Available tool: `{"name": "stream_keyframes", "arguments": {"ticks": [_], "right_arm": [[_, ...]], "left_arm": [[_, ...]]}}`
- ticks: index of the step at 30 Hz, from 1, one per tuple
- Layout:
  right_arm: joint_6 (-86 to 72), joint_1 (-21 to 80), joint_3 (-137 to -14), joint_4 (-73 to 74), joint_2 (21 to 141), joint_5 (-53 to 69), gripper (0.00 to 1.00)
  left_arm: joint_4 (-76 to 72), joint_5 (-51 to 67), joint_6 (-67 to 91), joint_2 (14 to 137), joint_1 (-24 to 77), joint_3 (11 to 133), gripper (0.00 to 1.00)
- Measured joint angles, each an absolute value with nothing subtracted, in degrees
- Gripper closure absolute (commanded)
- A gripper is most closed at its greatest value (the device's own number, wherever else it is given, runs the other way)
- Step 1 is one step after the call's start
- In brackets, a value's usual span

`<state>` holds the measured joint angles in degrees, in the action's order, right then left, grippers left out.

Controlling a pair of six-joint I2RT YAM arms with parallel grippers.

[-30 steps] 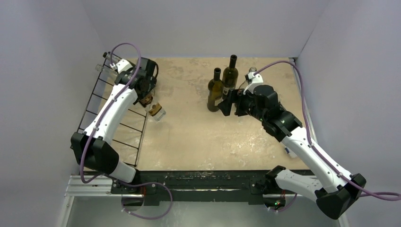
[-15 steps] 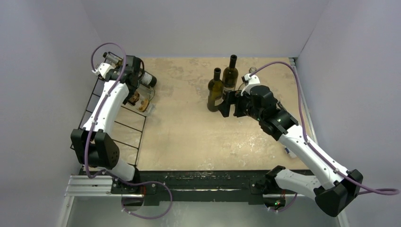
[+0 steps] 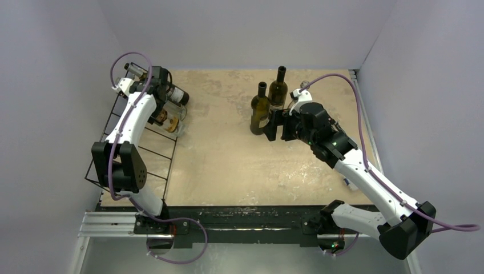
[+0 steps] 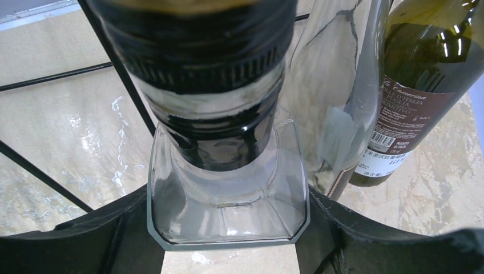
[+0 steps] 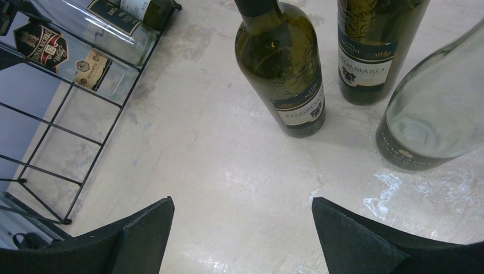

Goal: Put the wine bottle on the wine rack

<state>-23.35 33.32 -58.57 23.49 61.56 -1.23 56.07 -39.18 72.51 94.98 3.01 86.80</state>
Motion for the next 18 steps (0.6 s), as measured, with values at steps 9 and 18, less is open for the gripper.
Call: {"name": "stream_keyframes", "arguments": {"ticks": [9,18], "right_arm": [[-23.2,33.3,-58.6,23.4,61.6,-2.1,0.05],[-23.2,33.3,-58.5,23.2,61.6,-2.1,0.05]], "left_arm": [[55.0,-38.7,74.2,96.4,2.5,86.8,1.00],[54.2,-37.6,74.6,96.4,0.9,86.3,1.00]]}}
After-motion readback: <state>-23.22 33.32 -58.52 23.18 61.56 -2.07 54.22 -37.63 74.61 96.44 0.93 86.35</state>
